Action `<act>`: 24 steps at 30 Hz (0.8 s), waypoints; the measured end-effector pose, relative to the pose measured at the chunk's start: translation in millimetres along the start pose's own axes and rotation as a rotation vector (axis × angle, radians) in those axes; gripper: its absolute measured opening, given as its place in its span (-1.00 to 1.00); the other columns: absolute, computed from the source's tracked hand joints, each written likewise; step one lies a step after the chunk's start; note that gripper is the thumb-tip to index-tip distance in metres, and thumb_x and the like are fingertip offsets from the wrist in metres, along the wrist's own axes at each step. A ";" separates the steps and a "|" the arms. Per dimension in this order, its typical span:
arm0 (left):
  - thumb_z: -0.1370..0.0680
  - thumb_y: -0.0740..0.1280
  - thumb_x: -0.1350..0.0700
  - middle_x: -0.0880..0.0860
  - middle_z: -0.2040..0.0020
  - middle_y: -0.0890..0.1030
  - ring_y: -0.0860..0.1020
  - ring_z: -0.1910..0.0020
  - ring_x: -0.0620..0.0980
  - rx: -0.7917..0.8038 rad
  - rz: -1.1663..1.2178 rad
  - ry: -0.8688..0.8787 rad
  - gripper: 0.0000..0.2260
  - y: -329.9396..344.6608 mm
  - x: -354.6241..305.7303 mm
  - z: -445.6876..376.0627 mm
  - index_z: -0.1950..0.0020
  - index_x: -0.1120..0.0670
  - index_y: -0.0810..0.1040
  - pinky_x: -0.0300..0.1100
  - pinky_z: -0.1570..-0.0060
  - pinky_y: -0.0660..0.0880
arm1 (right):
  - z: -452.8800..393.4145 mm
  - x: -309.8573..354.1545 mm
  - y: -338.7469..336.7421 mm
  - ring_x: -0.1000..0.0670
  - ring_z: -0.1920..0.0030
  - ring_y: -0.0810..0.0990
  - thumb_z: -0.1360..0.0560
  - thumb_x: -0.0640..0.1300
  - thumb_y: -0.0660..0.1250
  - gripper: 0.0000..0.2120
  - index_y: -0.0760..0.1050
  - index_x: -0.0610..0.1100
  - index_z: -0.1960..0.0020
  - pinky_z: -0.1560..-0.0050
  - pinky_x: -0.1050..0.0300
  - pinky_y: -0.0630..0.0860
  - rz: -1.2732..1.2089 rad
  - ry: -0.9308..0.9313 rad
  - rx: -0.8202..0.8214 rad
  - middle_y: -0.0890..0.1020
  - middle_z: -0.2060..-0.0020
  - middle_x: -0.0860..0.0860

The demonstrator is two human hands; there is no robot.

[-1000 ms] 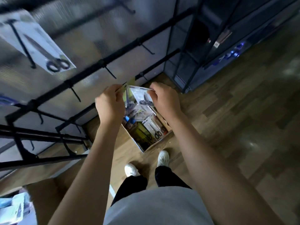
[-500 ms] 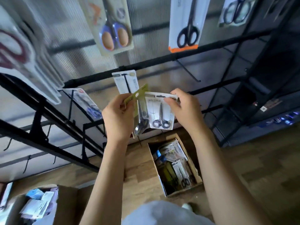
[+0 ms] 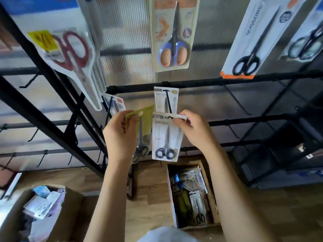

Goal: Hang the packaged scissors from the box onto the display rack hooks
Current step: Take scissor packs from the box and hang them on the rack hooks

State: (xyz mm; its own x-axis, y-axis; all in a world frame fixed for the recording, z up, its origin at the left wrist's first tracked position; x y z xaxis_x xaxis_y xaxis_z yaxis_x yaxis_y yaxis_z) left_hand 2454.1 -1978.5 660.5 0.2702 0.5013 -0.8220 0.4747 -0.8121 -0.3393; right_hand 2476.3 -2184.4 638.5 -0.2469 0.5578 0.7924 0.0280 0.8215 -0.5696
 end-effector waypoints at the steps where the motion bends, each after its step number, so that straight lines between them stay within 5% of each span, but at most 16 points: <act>1: -0.54 0.34 0.19 -0.06 0.31 0.55 0.47 0.36 -0.12 0.004 0.010 -0.010 -0.94 2.2 1.4 -0.5 0.10 0.05 0.59 -0.31 0.34 0.41 | -0.9 -1.8 -0.4 0.17 0.41 0.40 -0.56 -0.08 0.27 -0.91 0.46 -0.04 0.11 0.42 0.34 0.31 0.004 0.010 0.004 0.48 0.34 0.09; 13: -0.55 0.33 0.18 -0.05 0.28 0.58 0.48 0.35 -0.13 0.097 0.087 -0.099 -0.93 21.7 9.0 0.1 0.06 0.02 0.58 -0.35 0.36 0.42 | 3.9 -24.6 -4.8 0.08 0.42 0.42 -0.56 -0.02 0.26 -0.93 0.46 0.00 0.08 0.41 0.29 0.29 0.077 0.037 0.066 0.51 0.35 0.04; 20: -0.54 0.35 0.15 0.08 0.26 0.61 0.52 0.29 0.14 0.111 0.092 -0.130 -0.95 25.5 13.3 -0.1 0.05 0.06 0.61 -0.06 0.28 0.49 | -1.1 -32.4 -1.1 0.00 0.35 0.49 -0.58 -0.02 0.24 -0.92 0.46 -0.01 0.03 0.43 0.31 0.28 0.100 0.081 0.075 0.56 0.27 -0.01; 24: -0.55 0.34 0.15 0.03 0.27 0.60 0.49 0.32 0.01 0.105 0.095 -0.139 -0.95 22.0 14.1 -0.8 0.06 0.05 0.61 -0.10 0.27 0.47 | -10.7 -33.3 2.8 -0.07 0.35 0.49 -0.58 -0.04 0.23 -0.94 0.44 0.01 0.05 0.41 0.22 0.28 0.074 0.062 0.073 0.58 0.26 -0.09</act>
State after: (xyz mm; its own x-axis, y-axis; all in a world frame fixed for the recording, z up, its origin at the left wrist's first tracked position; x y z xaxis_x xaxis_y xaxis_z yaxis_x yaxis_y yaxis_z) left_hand 2469.1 -1989.1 641.8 0.1877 0.3810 -0.9053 0.3608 -0.8840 -0.2972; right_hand 2495.0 -2199.4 612.9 -0.1868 0.6250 0.7579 -0.0268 0.7680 -0.6399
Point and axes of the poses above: each hand's wrist, its own z-axis away from the middle knuckle, its own y-axis out of the palm, x = y × z, the point moved 5 cm from there along -z, towards the middle knuckle
